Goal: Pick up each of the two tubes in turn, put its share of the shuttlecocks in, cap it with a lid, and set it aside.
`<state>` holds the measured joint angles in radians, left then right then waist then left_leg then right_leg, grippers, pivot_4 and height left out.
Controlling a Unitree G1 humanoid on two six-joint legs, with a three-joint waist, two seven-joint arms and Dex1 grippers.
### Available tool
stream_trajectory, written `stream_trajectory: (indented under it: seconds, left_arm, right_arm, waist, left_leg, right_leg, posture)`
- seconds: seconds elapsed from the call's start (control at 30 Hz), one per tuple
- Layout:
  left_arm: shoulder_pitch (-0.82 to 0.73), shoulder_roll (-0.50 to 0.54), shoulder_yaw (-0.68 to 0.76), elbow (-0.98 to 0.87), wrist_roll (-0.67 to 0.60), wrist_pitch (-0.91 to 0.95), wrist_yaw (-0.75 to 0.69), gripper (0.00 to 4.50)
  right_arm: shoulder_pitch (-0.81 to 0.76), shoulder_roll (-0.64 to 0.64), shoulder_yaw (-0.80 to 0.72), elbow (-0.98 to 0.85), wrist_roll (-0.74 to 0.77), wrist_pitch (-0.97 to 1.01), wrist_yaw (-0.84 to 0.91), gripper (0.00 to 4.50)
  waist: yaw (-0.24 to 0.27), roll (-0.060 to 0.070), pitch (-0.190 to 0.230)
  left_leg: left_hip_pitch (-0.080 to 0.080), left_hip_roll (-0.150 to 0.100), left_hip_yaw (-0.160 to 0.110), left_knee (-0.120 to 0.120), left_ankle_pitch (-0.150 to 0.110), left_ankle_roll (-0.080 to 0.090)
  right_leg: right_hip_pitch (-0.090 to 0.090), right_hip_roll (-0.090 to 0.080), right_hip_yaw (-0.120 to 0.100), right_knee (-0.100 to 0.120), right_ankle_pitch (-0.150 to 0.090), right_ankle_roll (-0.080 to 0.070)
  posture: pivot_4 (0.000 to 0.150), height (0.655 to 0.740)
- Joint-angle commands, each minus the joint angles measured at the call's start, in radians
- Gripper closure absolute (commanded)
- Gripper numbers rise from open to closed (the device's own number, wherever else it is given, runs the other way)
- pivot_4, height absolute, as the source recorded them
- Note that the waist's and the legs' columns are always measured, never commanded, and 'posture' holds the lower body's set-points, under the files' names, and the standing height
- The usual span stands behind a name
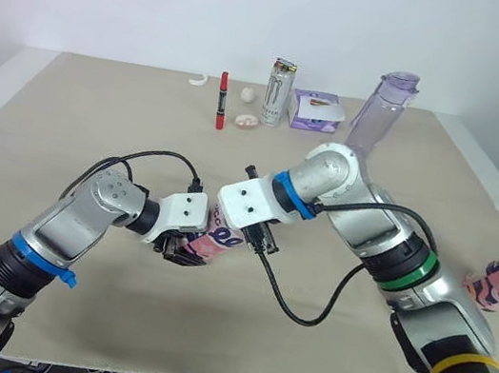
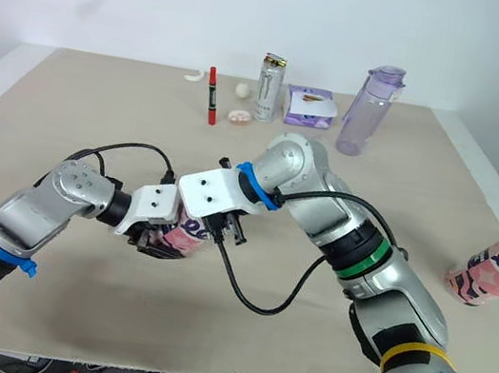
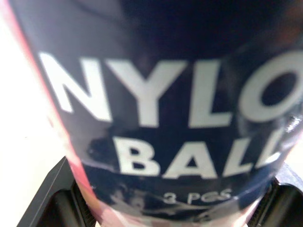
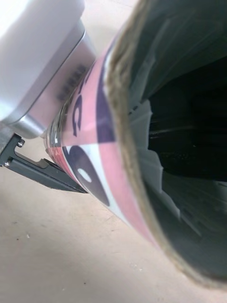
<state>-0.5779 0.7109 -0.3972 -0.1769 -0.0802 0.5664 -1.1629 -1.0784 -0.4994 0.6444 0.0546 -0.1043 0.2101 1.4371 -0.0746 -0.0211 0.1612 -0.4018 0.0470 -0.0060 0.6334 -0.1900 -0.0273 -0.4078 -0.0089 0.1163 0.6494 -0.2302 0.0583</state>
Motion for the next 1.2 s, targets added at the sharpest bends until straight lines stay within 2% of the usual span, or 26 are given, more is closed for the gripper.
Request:
stream_trajectory:
  seconds: [0.03, 0.17, 0.33, 0.47, 0.63, 0.73, 0.87, 1.03, 1.1, 1.2]
  left_arm:
    - [0.02, -0.008, -0.044, 0.015, 0.041, 0.006, 0.022, 1.15]
    - [0.025, -0.006, -0.042, 0.016, 0.042, 0.005, 0.022, 1.15]
    - [0.031, -0.001, -0.038, 0.012, 0.041, 0.006, 0.021, 1.15]
    - [0.038, 0.003, -0.038, 0.008, 0.041, 0.006, 0.019, 1.15]
    - [0.047, 0.005, -0.037, 0.009, 0.043, -0.011, 0.019, 1.15]
    - [0.052, -0.008, -0.028, 0.016, 0.04, -0.041, 0.029, 1.15]
    - [0.059, -0.106, 0.05, 0.036, -0.034, -0.098, 0.087, 1.15]
    - [0.099, -0.228, 0.107, 0.021, -0.131, -0.178, 0.104, 1.15]
    - [0.129, -0.269, 0.109, 0.021, -0.15, -0.228, 0.108, 1.15]
    - [0.173, -0.324, 0.103, 0.035, -0.171, -0.272, 0.121, 1.15]
  right_arm:
    - [0.025, 0.028, 0.048, 0.035, -0.035, -0.016, 0.019, 4.45]
    - [0.037, 0.024, 0.004, 0.044, -0.01, -0.018, 0.025, 4.45]
    - [0.047, -0.021, -0.173, -0.048, 0.121, 0.092, 0.035, 4.45]
    - [0.064, -0.128, -0.326, -0.161, 0.26, 0.229, 0.059, 4.45]
    - [0.128, -0.269, -0.512, -0.239, 0.423, 0.39, 0.062, 4.45]
    - [0.189, -0.338, -0.586, -0.236, 0.457, 0.421, 0.055, 4.45]
    - [0.387, -0.454, -0.69, -0.264, 0.459, 0.419, 0.032, 4.45]
    - [0.551, -0.525, -0.772, -0.303, 0.461, 0.422, 0.006, 4.45]
    - [0.608, -0.548, -0.807, -0.32, 0.475, 0.424, -0.014, 4.45]
    - [0.681, -0.582, -0.84, -0.321, 0.467, 0.406, -0.013, 4.45]
  waist:
    - [-0.001, 0.001, -0.002]
    - [-0.002, 0.0, -0.005]
    - [0.001, -0.001, -0.005]
    - [0.01, -0.001, -0.005]
    - [0.022, -0.002, -0.005]
    - [0.026, -0.002, -0.004]
    - [0.029, -0.002, -0.004]
    - [0.044, -0.004, -0.002]
    - [0.043, -0.003, -0.002]
    - [0.043, -0.004, -0.002]
  left_leg:
    - [0.001, 0.0, 0.0, 0.0, 0.0, 0.0]
    - [0.001, 0.0, 0.0, 0.0, 0.0, 0.0]
    - [0.001, 0.0, 0.0, 0.0, 0.0, 0.0]
    - [-0.008, -0.001, 0.0, -0.001, -0.001, -0.001]
    - [-0.008, -0.001, 0.0, -0.001, -0.003, -0.004]
    - [-0.007, -0.001, 0.0, -0.003, -0.003, -0.004]
    - [-0.007, -0.002, 0.0, -0.004, -0.003, -0.004]
    - [-0.008, -0.004, 0.001, -0.002, -0.003, -0.004]
    - [-0.025, -0.009, 0.005, 0.002, -0.003, -0.004]
    - [-0.029, -0.01, 0.004, 0.002, -0.004, -0.004]
  right_leg:
    - [0.0, 0.0, 0.0, 0.0, 0.0, 0.0]
    - [0.0, 0.0, 0.0, 0.0, 0.0, 0.0]
    - [0.0, 0.0, 0.0, 0.0, 0.0, -0.001]
    - [-0.002, -0.002, 0.0, 0.0, -0.001, 0.001]
    - [-0.002, -0.002, -0.001, -0.001, -0.004, 0.001]
    - [-0.002, -0.002, -0.001, -0.001, -0.006, 0.0]
    - [-0.002, -0.003, -0.001, -0.001, -0.006, 0.0]
    - [-0.002, -0.009, -0.004, -0.003, -0.009, 0.004]
    - [-0.011, -0.015, -0.003, -0.003, -0.007, 0.01]
    - [-0.015, -0.015, -0.003, -0.003, -0.006, 0.013]
  posture:
    - [0.15, 0.74]
    - [0.15, 0.74]
    - [0.15, 0.74]
    - [0.15, 0.74]
    - [0.15, 0.74]
    - [0.15, 0.74]
    - [0.15, 0.74]
    - [0.15, 0.74]
    - [0.15, 0.74]
    - [0.15, 0.74]
